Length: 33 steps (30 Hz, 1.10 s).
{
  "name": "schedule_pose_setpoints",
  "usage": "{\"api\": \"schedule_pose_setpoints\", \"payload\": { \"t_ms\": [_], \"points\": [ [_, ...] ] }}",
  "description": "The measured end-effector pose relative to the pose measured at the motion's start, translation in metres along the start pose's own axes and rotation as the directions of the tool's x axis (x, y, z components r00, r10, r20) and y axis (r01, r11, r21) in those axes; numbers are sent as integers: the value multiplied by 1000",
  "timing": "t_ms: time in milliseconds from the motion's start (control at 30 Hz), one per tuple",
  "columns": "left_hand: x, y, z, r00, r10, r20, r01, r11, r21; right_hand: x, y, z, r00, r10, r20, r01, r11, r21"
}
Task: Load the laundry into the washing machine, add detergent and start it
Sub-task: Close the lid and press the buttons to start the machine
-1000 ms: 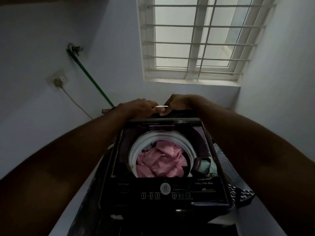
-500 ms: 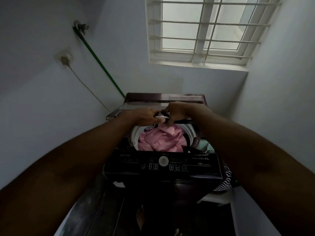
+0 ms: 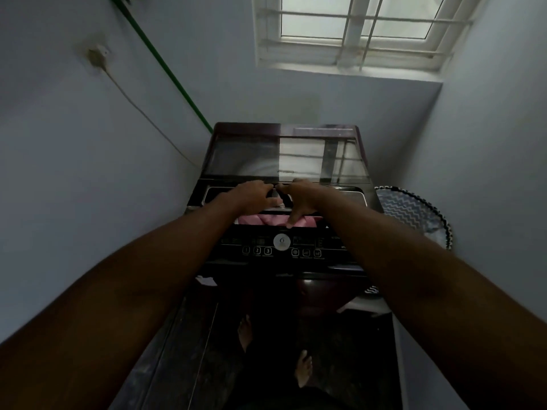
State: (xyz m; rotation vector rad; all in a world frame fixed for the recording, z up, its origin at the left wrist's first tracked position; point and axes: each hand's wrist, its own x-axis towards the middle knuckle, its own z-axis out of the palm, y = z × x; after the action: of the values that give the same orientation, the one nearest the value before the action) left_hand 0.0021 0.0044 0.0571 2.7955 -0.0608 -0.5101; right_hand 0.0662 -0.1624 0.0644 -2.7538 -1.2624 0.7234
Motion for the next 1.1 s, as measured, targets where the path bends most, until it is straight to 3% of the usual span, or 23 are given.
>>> {"api": "schedule_pose_setpoints", "payload": {
  "t_ms": [467, 733, 1100],
  "points": [
    [10, -6, 31, 995, -93, -35, 91, 995, -48, 20, 11, 22, 993, 4, 122, -10, 999, 42],
    [17, -7, 38, 988, -130, -81, 122, 988, -94, 33, 10, 18, 981, 20, 192, -12, 999, -47],
    [23, -6, 42, 980, -164, -116, 151, 982, -110, 35, 11, 22, 978, 49, 202, -41, 998, -47]
  ]
}}
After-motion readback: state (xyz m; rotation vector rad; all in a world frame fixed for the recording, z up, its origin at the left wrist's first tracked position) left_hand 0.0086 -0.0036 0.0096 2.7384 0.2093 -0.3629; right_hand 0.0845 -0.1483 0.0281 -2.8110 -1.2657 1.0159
